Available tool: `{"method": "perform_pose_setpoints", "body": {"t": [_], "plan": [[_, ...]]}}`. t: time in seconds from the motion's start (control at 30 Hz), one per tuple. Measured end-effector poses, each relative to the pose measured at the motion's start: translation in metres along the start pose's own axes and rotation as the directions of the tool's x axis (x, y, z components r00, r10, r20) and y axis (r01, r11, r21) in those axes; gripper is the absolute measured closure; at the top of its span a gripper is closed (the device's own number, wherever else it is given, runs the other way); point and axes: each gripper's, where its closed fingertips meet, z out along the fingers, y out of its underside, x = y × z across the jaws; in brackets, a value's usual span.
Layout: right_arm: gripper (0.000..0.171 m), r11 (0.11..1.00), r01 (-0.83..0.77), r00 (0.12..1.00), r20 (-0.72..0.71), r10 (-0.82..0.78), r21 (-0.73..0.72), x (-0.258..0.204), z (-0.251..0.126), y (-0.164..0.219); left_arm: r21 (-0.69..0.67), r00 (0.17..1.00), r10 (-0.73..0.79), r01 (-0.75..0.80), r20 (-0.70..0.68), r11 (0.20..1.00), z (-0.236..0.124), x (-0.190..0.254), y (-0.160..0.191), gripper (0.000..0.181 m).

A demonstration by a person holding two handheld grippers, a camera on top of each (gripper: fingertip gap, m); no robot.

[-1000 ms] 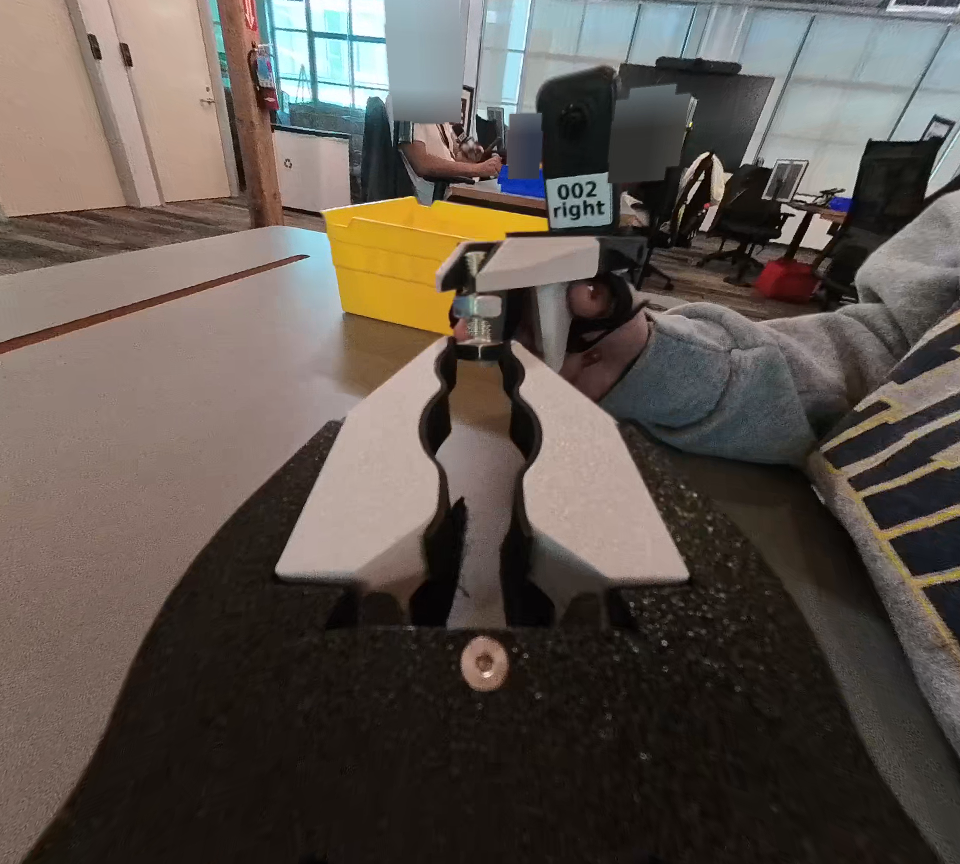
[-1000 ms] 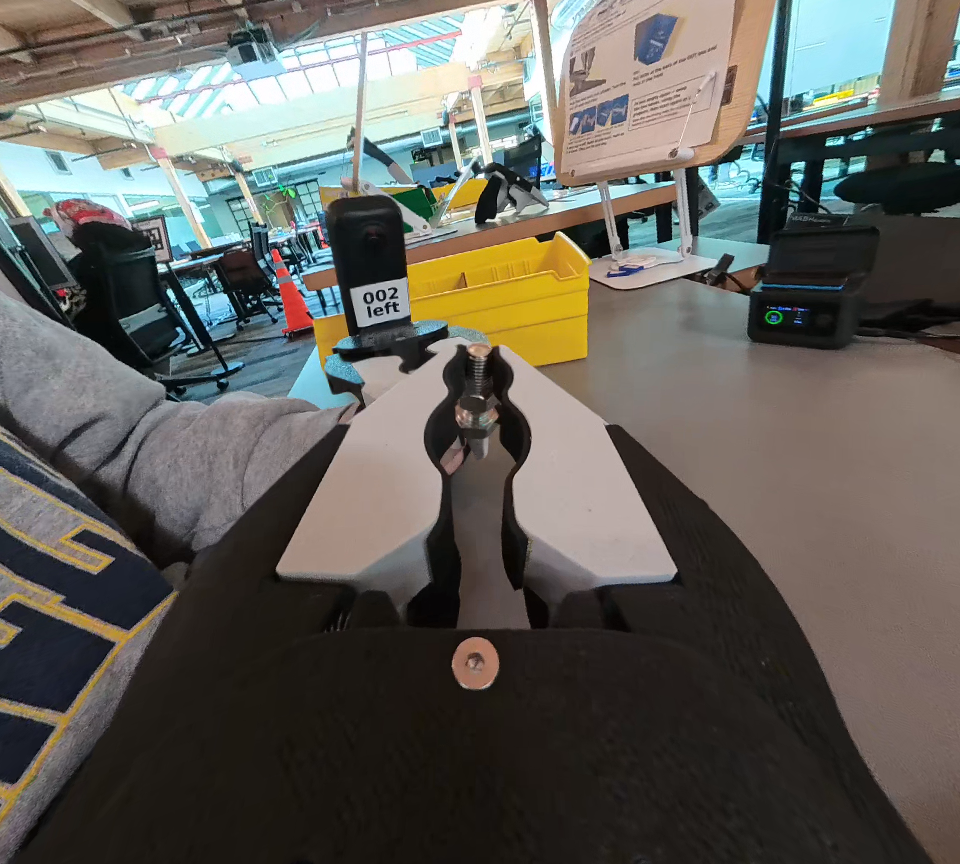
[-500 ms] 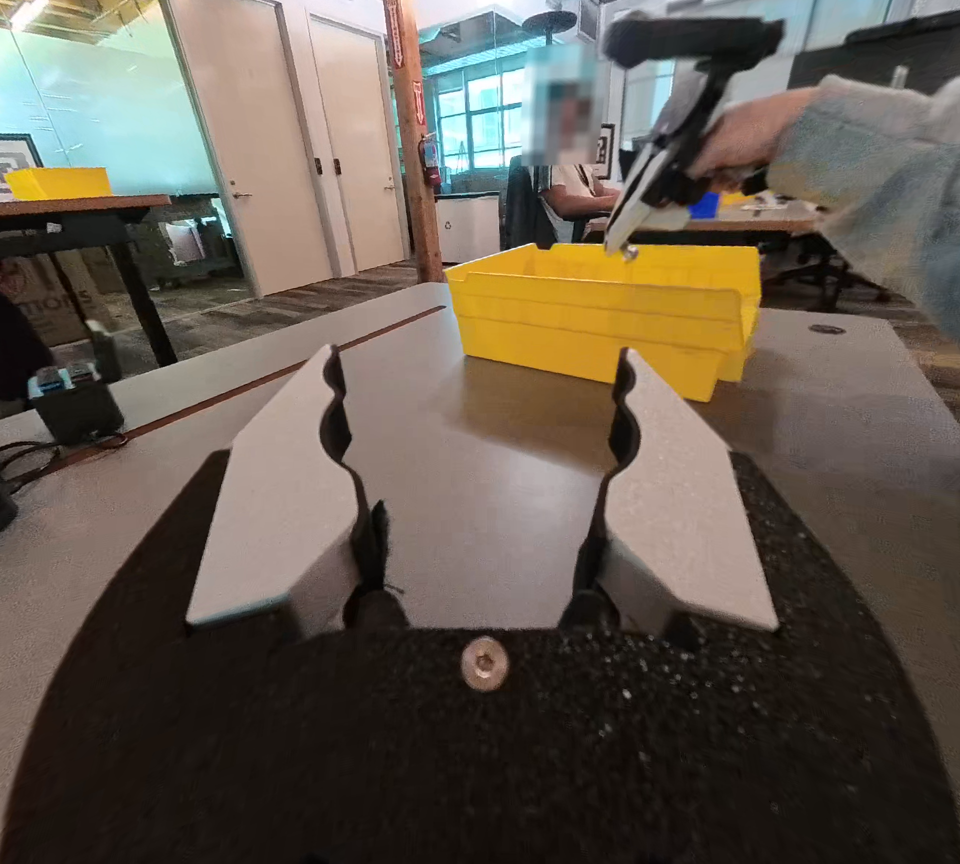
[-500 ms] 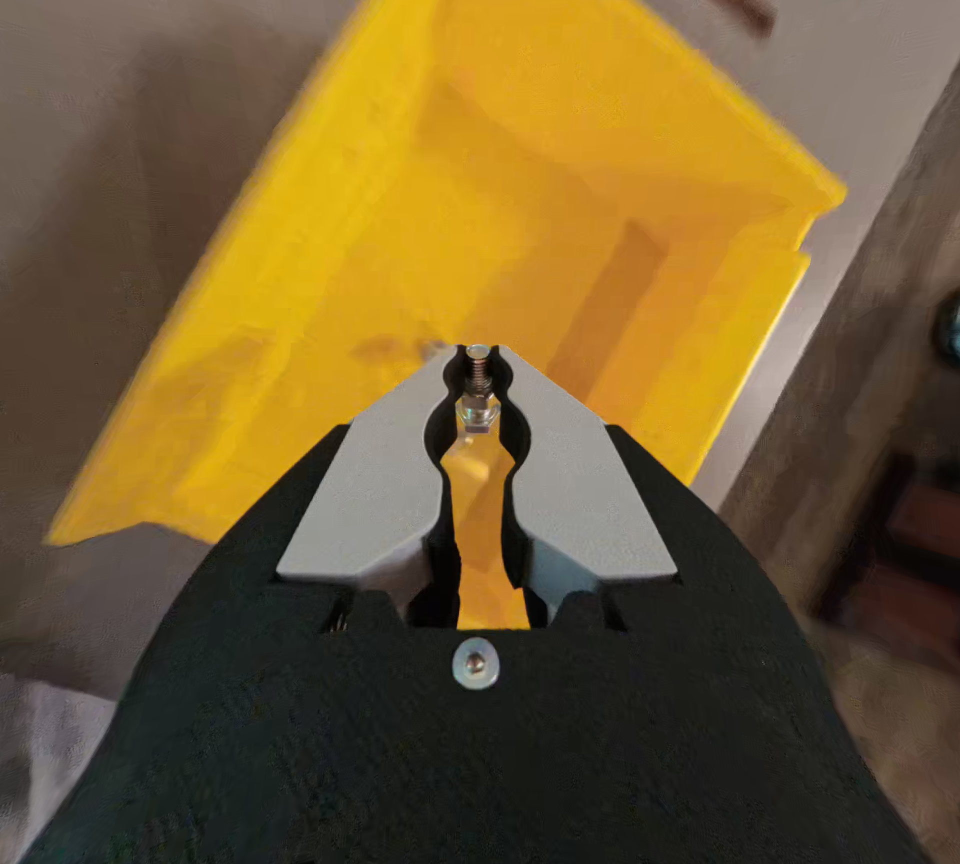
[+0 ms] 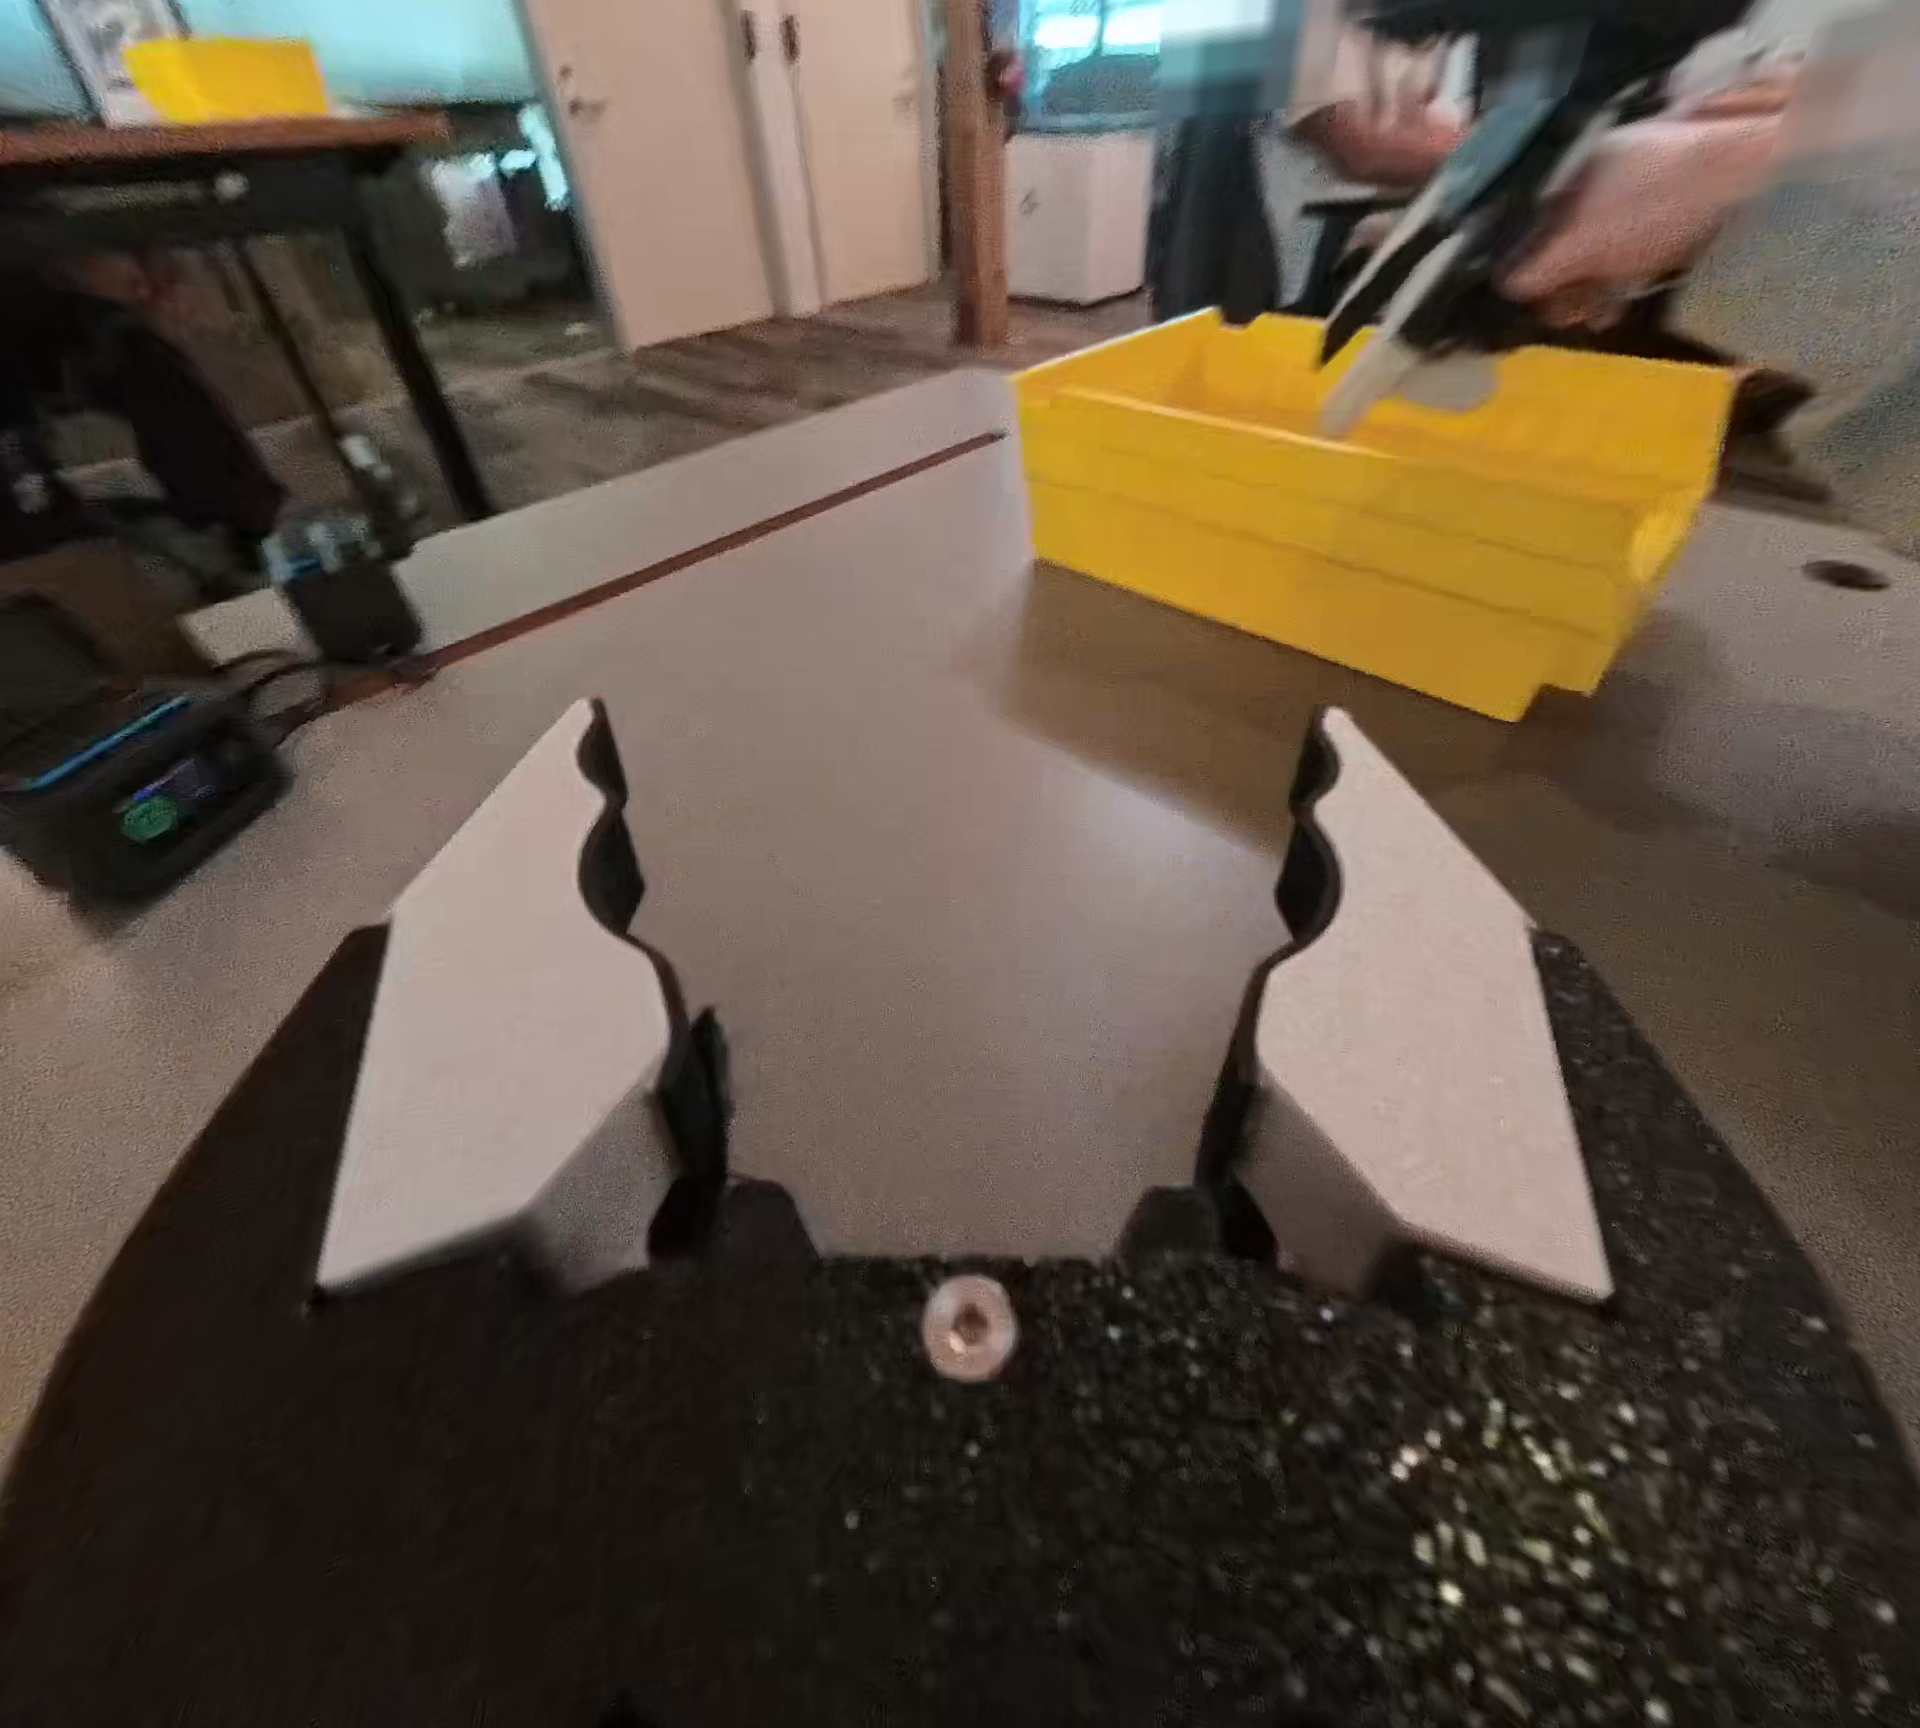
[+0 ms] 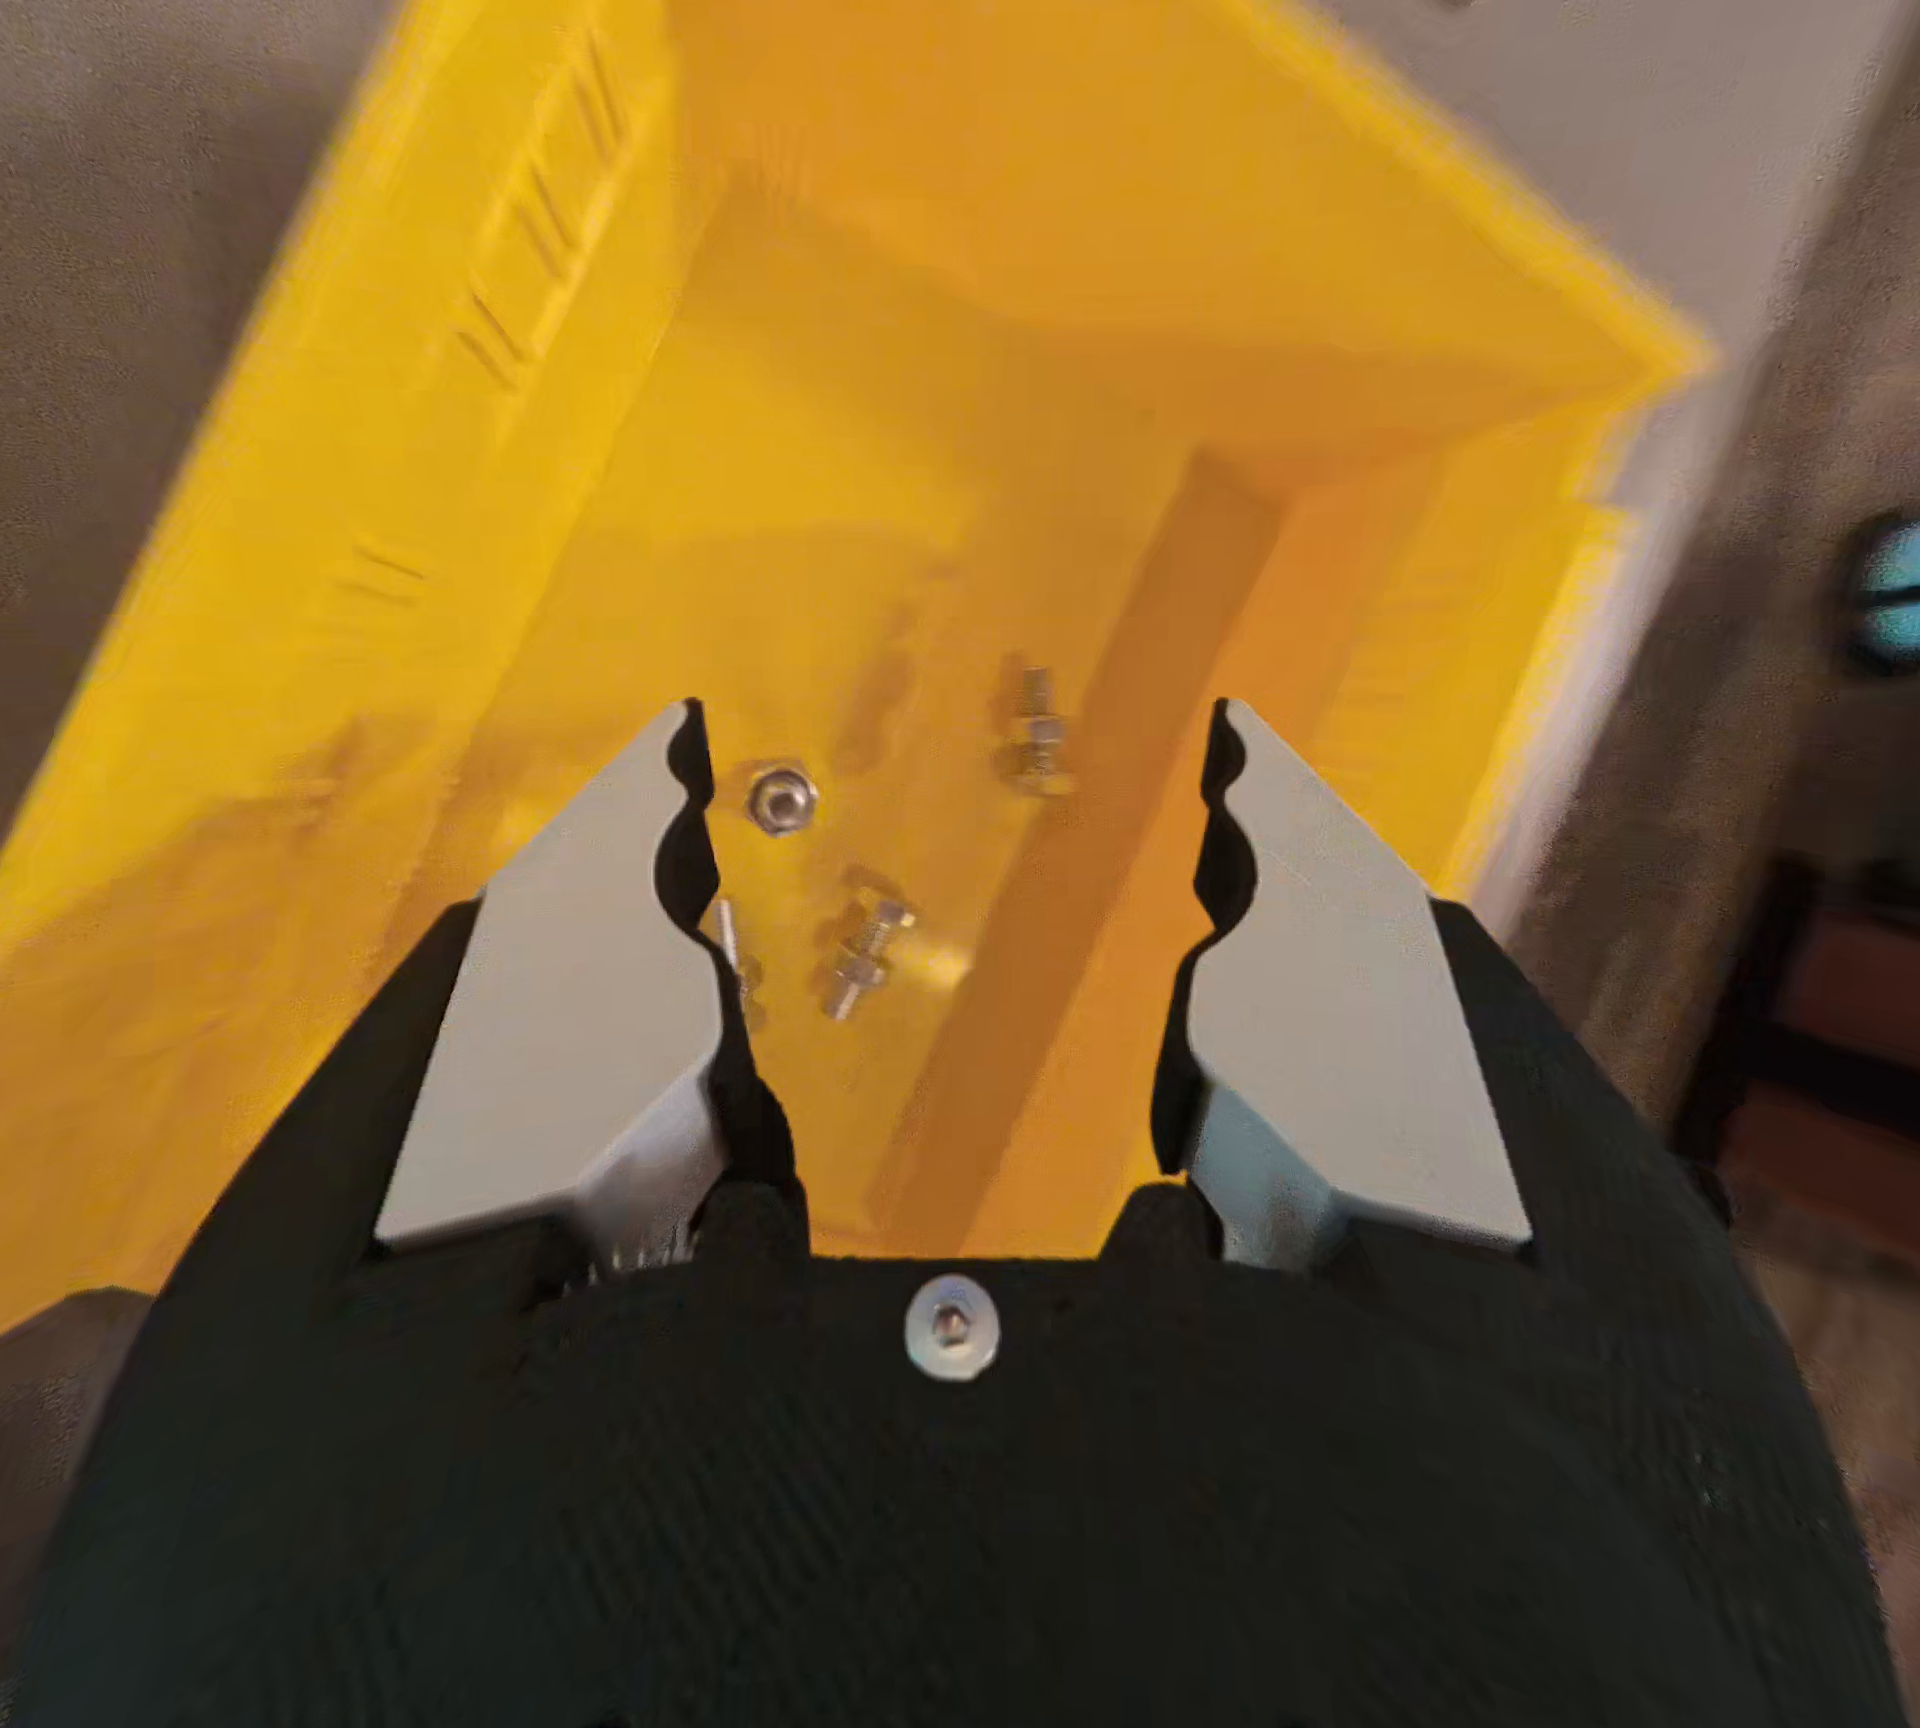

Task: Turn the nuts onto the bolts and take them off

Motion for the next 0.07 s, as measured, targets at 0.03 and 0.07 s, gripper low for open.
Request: {"method": "perform_pose_setpoints", "body": {"t": [0.03, 0.07], "plan": [[0.075, 0.997, 0.002, 0.997, -0.082, 0.005, 0.079, 0.011, -0.021, -0.002, -0.092, 0.996, 0.011, -0.003, 0.083, 0.996, -0.012, -0.014, -0.001, 0.057], [0.075, 0.992, -0.006, 0.989, -0.146, 0.024, 0.127, 0.024, -0.038, 0.004, -0.198, 0.984, 0.049, -0.014, 0.171, 0.98, -0.029, -0.031, 0.0, 0.057]]}}
